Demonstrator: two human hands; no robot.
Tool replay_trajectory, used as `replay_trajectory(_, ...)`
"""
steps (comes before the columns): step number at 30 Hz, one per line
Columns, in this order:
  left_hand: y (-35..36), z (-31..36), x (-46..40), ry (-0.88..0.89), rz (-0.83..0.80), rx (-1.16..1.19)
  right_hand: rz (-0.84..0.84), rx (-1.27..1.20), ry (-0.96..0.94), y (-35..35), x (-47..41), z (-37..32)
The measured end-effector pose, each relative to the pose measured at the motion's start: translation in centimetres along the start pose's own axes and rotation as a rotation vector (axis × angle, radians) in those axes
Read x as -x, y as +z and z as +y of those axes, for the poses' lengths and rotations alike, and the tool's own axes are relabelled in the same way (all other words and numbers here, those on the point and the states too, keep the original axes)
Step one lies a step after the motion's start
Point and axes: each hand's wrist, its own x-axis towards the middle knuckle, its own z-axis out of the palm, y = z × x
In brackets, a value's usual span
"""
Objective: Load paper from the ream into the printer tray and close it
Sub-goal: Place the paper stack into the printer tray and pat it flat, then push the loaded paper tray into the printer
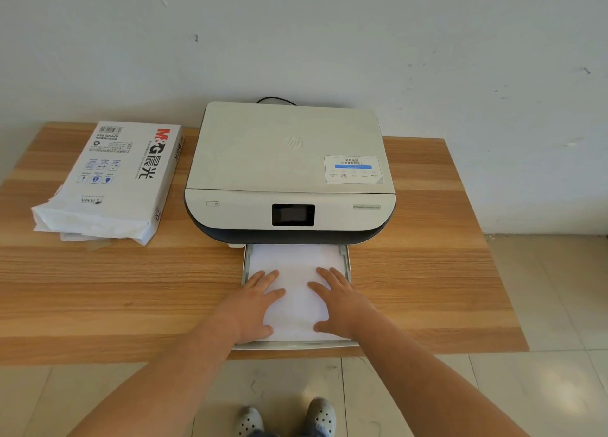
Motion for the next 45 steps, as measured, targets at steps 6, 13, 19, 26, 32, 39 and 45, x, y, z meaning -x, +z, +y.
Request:
replay_trajectory(6, -0.2, 0.1, 0.1, 0.018, 0.017, -0.012, 0.116, -0.165, 0.02, -1.5, 0.1, -0.1)
replay_trajectory(13, -1.8, -1.9, 0.2, -0.164, 0.44, 0.23, 0.383, -0.455, 0.351, -3.8, -0.4, 3.4)
replay_trajectory(19, -1.8, -4.1, 0.1, -0.46, 0.357, 0.299, 0.181, -0.42, 0.483, -2.4, -0.6, 4.6)
replay_trajectory(26, -1.6, -4.1, -1.0, -0.443, 0.19, 0.35, 0.052, -0.303, 0.446, -2.2, -1.3, 4.3)
replay_trajectory(32, -2.1, -4.1, -1.9, -0.433, 0.138, 0.269, -0.034, -0.253, 0.461, -2.9, -2.1, 4.1)
replay_trajectory(39, -2.1, -4.1, -2.6, -0.427, 0.096, 0.263, -0.084, -0.25, 0.486, -3.4, -2.6, 4.1)
replay_trajectory(45, -2.0, -4.2, -2.6, -0.415, 0.122, 0.31, -0.069, -0.256, 0.492, -3.4, -2.6, 3.9)
